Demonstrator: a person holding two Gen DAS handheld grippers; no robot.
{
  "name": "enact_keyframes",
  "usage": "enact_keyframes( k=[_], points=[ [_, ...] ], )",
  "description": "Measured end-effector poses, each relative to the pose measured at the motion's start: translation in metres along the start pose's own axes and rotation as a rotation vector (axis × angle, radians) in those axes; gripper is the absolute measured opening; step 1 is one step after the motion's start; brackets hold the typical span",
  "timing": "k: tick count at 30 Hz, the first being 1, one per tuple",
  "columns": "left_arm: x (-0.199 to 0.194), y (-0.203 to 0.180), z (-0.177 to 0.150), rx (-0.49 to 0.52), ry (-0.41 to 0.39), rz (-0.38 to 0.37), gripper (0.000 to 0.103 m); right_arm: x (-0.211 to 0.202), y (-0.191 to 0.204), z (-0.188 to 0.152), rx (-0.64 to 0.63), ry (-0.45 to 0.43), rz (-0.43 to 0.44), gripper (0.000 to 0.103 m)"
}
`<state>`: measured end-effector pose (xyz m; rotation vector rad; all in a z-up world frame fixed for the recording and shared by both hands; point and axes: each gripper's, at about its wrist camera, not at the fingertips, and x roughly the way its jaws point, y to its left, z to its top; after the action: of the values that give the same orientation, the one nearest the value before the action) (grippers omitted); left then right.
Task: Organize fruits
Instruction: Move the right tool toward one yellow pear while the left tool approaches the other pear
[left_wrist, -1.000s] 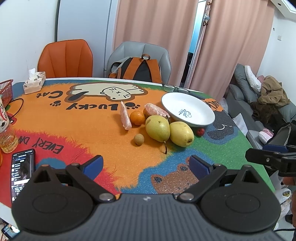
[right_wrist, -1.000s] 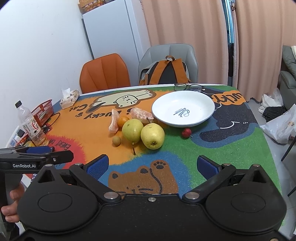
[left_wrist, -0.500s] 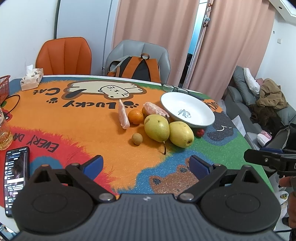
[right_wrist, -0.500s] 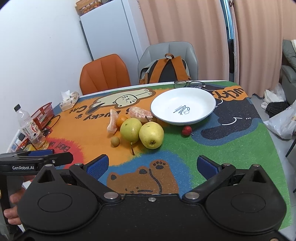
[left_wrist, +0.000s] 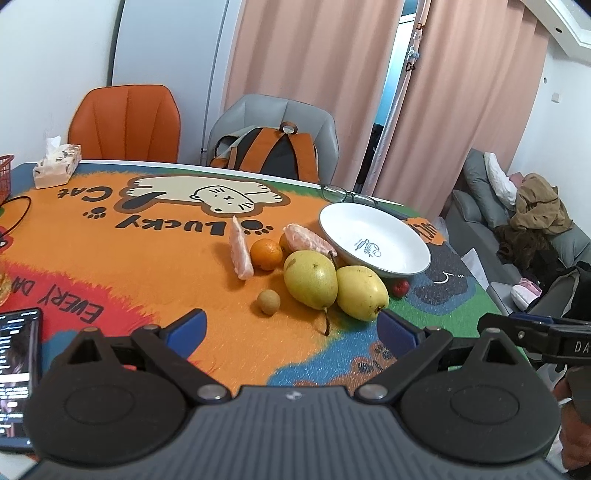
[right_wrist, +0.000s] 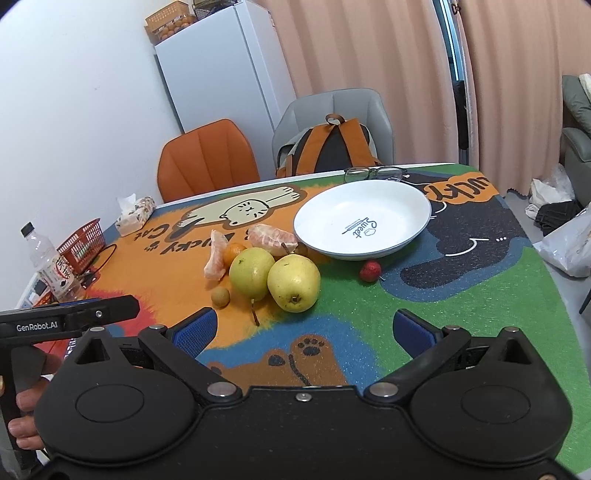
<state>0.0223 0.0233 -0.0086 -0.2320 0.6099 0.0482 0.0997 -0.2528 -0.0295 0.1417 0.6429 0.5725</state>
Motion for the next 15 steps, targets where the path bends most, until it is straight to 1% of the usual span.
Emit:
enact_keyframes(
  k=[5, 8, 15],
  points=[
    [0.017, 0.001, 0.001, -0.009, 0.005, 0.018, 0.096, 0.014, -0.006, -0.002, 0.011, -0.001, 0.0, 0.102],
    [0.025, 0.004, 0.002, -0.02, 0.006, 0.015, 0.096, 0.023, -0.01, -0.001, 0.021, 0.006, 0.004, 0.101],
    [0.043, 0.004, 0.007, -0.016, 0.011, -0.003, 0.095, 0.047, -0.016, 0.002, 0.035, 0.024, 0.025, 0.093]
  ],
)
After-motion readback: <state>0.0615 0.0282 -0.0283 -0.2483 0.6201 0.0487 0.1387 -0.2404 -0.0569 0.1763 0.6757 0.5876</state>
